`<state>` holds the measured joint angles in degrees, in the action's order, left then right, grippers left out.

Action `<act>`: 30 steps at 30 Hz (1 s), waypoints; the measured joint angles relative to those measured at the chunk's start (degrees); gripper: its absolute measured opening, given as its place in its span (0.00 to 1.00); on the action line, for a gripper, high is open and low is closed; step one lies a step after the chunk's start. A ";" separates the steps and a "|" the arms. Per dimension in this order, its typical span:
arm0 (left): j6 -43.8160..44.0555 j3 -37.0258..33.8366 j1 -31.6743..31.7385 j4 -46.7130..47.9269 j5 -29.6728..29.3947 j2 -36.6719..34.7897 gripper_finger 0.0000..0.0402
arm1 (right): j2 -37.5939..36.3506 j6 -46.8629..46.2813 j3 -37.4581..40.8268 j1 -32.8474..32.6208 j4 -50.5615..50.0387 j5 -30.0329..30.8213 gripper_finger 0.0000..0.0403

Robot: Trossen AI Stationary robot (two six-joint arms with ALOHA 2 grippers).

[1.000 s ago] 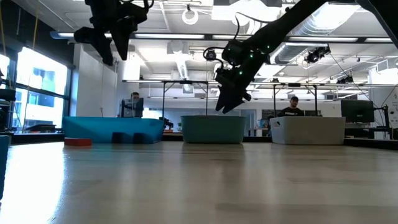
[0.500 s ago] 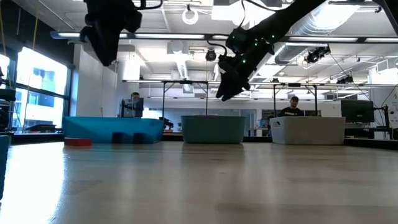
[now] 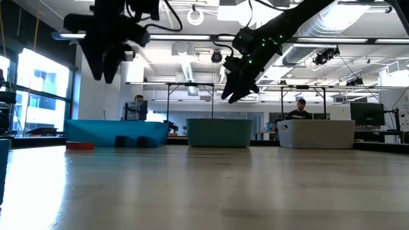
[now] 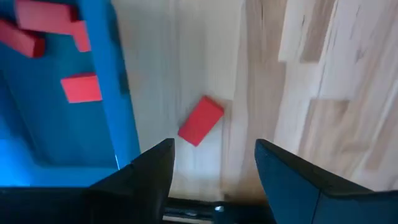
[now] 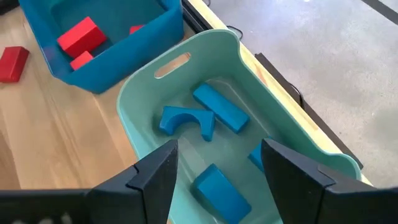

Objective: Sort & place blocks by color
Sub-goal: Put the red block into the blue bin

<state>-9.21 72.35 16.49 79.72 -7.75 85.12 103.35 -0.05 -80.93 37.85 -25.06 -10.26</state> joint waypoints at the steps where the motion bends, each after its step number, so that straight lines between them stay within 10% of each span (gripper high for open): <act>1: -1.71 -1.09 0.01 -0.11 -0.05 0.14 0.53 | 0.00 -0.13 0.00 0.00 -0.02 0.00 0.54; 30: -14.65 -26.90 -0.02 -21.26 -5.35 0.39 0.53 | 0.00 -2.51 0.00 0.00 -0.17 0.00 0.54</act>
<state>-23.86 45.44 16.47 58.46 -13.10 85.52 103.35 -2.57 -80.93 37.85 -25.23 -10.26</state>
